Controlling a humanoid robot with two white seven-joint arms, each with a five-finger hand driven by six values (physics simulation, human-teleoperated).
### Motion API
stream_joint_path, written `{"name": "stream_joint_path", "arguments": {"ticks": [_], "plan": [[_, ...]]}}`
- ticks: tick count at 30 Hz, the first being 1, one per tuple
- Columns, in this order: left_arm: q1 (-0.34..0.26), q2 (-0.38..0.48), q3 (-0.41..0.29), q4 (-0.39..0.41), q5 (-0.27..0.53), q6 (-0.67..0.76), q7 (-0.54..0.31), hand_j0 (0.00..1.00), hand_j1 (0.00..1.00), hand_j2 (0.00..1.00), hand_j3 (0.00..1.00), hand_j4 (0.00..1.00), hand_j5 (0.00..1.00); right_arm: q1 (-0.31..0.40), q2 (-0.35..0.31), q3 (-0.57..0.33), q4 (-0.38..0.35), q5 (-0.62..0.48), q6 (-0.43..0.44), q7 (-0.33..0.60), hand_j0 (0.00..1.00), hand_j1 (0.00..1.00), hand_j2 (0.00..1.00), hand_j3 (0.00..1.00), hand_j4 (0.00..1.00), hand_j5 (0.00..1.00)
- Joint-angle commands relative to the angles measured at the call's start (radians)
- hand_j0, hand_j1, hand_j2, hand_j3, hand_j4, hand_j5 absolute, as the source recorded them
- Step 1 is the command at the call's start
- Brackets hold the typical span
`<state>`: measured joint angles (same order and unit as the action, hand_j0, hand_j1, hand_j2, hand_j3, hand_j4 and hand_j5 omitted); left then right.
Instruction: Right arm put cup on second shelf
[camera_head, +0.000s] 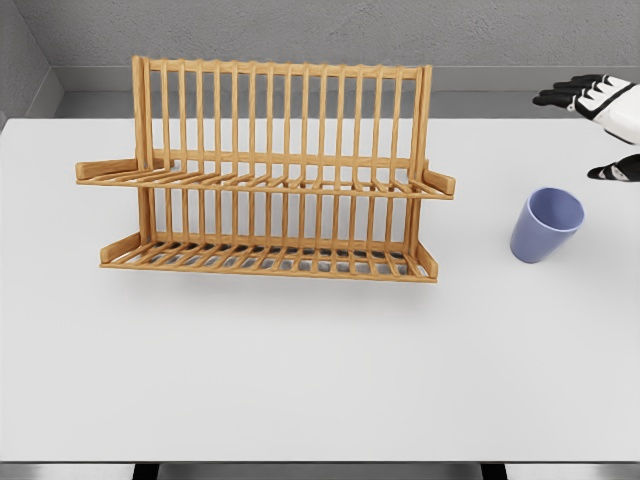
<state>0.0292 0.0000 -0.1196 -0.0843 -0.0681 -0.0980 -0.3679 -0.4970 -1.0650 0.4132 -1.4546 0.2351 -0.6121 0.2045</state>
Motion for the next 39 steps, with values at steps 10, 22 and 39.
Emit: {"name": "stream_joint_path", "arguments": {"ticks": [10, 22, 39], "plan": [[0.000, 0.000, 0.000, 0.000, 0.001, 0.000, 0.000, 1.00, 1.00, 1.00, 1.00, 1.00, 1.00, 0.011, -0.098, -0.025, -0.101, -0.014, 0.001, 0.312, 1.00, 1.00, 1.00, 1.00, 1.00, 1.00], [0.002, 0.000, 0.000, 0.000, 0.001, 0.000, 0.000, 1.00, 1.00, 1.00, 1.00, 1.00, 1.00, -0.141, 0.010, 0.004, -0.109, -0.010, 0.001, 0.406, 1.00, 1.00, 1.00, 1.00, 1.00, 1.00], [0.000, 0.000, 0.000, 0.000, 0.001, 0.000, 0.000, 1.00, 1.00, 1.00, 1.00, 1.00, 1.00, -0.078, -0.035, 0.038, -0.112, -0.008, 0.001, 0.406, 1.00, 1.00, 1.00, 1.00, 1.00, 1.00]]}}
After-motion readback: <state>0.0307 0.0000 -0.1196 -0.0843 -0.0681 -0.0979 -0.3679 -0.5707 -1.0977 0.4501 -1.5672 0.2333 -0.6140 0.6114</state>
